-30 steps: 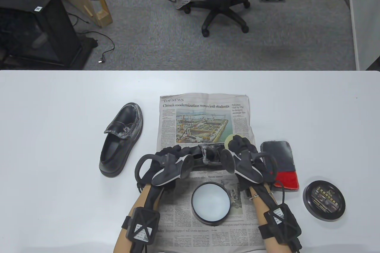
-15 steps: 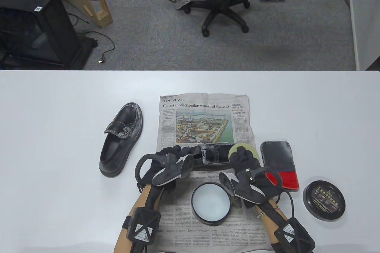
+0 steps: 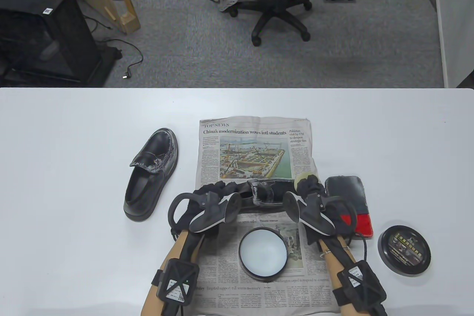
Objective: Dip and apply leather care cream with polishing sponge on shoes
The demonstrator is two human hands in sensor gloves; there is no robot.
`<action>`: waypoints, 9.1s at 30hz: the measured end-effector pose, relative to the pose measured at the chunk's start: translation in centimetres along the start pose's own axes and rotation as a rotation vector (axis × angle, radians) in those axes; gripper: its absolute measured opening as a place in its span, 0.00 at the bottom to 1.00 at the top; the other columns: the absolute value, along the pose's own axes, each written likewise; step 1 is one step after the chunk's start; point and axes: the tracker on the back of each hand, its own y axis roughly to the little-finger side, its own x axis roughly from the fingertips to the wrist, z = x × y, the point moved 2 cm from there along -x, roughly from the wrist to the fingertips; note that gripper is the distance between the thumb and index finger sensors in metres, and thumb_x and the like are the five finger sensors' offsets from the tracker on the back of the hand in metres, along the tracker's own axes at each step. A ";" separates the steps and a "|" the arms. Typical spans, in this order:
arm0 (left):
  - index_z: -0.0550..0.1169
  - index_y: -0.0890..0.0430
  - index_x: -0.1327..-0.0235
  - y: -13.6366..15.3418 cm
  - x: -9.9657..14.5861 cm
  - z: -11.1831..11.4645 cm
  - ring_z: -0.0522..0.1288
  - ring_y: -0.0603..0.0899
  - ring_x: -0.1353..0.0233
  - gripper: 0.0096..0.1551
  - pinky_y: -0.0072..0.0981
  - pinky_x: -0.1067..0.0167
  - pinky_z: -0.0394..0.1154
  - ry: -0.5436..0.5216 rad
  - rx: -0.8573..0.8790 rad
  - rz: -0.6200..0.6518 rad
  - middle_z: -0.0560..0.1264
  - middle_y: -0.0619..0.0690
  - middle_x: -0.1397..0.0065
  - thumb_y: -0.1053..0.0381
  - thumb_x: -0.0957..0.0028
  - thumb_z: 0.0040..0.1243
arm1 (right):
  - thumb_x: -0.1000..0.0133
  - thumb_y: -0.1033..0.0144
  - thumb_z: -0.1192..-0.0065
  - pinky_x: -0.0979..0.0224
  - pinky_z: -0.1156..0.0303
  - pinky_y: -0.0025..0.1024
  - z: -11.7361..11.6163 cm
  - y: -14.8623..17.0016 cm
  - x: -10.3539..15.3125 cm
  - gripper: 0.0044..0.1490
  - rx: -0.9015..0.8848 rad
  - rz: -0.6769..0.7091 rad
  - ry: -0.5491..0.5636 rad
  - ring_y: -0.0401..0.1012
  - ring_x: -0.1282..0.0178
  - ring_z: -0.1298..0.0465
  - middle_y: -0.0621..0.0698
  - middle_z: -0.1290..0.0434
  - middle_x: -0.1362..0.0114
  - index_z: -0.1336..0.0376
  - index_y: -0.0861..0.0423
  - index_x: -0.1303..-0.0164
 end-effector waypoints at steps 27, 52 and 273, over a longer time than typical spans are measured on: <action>0.71 0.37 0.28 0.0 0.0 0.1 0.78 0.55 0.29 0.43 0.45 0.36 0.79 0.001 0.013 0.008 0.78 0.45 0.25 0.31 0.62 0.64 | 0.37 0.69 0.43 0.37 0.17 0.33 1.7 -1.7 1.5 0.25 0.053 0.091 0.092 0.53 0.33 0.20 0.62 0.31 0.24 0.41 0.55 0.28; 0.71 0.37 0.28 -0.1 0.0 0.1 0.78 0.55 0.29 0.43 0.45 0.36 0.79 0.000 0.024 0.017 0.78 0.45 0.24 0.31 0.61 0.64 | 0.37 0.66 0.43 0.30 0.22 0.40 2.8 -2.6 0.5 0.25 0.027 0.081 0.114 0.51 0.27 0.23 0.54 0.31 0.21 0.41 0.49 0.28; 0.51 0.64 0.11 -4.0 8.5 4.0 0.45 0.77 0.19 0.64 0.74 0.32 0.49 0.387 0.344 0.425 0.44 0.70 0.11 0.32 0.53 0.57 | 0.45 0.22 0.68 0.45 0.18 0.46 4.1 -9.1 8.5 0.74 -0.132 0.465 -0.223 0.75 0.36 0.27 0.87 0.50 0.19 0.65 0.73 0.11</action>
